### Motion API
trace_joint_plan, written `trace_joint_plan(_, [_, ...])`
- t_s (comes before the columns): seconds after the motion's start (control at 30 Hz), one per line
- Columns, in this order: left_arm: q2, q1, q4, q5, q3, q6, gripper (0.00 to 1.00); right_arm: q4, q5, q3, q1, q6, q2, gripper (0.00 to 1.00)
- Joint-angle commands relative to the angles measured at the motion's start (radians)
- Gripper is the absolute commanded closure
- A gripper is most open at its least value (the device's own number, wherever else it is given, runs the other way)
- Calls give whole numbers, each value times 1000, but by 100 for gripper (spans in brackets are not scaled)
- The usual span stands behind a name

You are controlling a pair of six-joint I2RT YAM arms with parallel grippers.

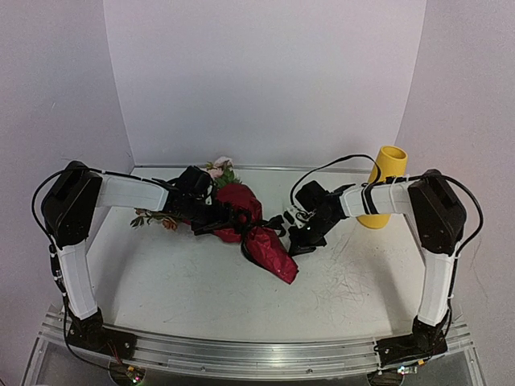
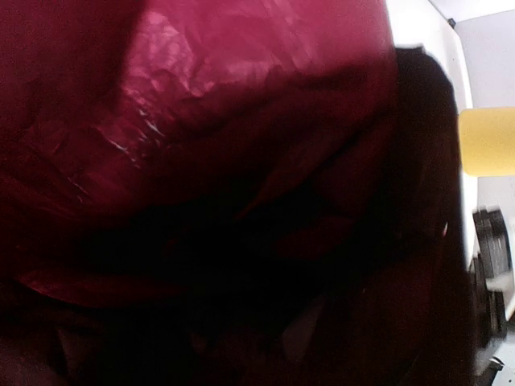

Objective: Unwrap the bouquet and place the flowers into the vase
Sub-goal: Adjust the fake flower at the center of the board.

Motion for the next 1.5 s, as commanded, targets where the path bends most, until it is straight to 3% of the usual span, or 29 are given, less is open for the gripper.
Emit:
trace_joint_plan(0.0, [4,1,4,-8,40,39,10,13,-109,-44,33,19,-79,100])
trace_joint_plan(0.43, [-87,0,5,-64,-11,88,9,52,-203,20,170,29,-35,97])
trace_joint_plan(0.63, [-223,1,2,-163,-103,63,9,60,-140,58,177,66,-45,84])
trace_joint_plan(0.77, [-336,0,-8,-162,-191,60,13,60,-89,57,160,104,-71,83])
trace_joint_plan(1.0, [-455,-2,-15,-42,-286,80,26,60,12,55,110,153,-110,85])
trace_joint_plan(1.23, [-433,-84,-14,-38,-277,105,27,58,27,62,28,233,-119,82])
trace_joint_plan(1.47, [-318,-144,-10,-75,-242,109,48,57,39,56,8,254,-139,80])
